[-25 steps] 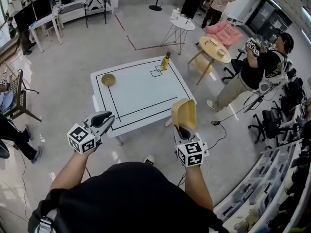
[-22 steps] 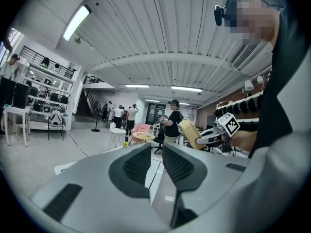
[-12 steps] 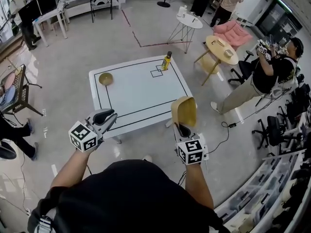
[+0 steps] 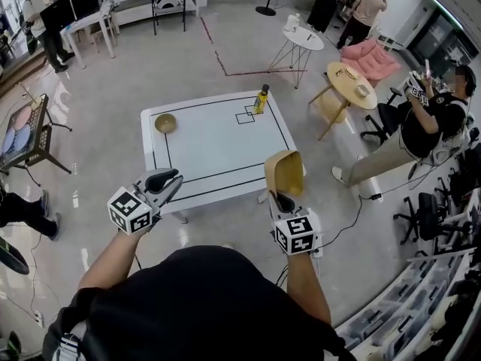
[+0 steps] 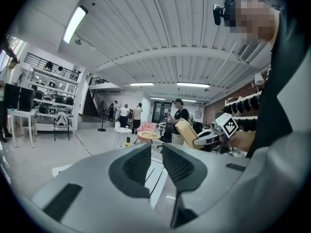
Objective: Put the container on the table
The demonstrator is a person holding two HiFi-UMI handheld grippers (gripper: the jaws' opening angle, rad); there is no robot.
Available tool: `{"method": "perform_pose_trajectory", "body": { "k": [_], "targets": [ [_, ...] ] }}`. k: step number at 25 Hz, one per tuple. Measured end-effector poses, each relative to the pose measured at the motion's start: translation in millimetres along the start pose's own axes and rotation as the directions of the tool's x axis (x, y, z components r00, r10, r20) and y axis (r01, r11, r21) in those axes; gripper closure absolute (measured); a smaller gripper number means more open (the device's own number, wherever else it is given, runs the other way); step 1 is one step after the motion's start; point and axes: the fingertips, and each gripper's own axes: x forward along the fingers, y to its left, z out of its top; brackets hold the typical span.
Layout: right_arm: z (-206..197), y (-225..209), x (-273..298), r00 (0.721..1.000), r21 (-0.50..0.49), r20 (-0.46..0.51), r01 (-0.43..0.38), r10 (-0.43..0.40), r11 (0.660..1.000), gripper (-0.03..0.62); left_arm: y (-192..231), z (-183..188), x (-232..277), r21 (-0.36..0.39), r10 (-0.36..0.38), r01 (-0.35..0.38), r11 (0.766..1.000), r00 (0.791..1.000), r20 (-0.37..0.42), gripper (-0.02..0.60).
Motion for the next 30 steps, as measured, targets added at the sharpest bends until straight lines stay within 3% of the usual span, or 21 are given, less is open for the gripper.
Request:
{"method": "perform_pose_trajectory", "body": {
  "k": [30],
  "targets": [
    [-19.8,-73.9,-11.0,0.999,-0.034,-0.001,-0.046,0.046,0.998,0.586,-45.1,-2.2,83.1,-0.014,-0.007,0.007,1.000,1.000,-0.012,0.503]
  ]
}}
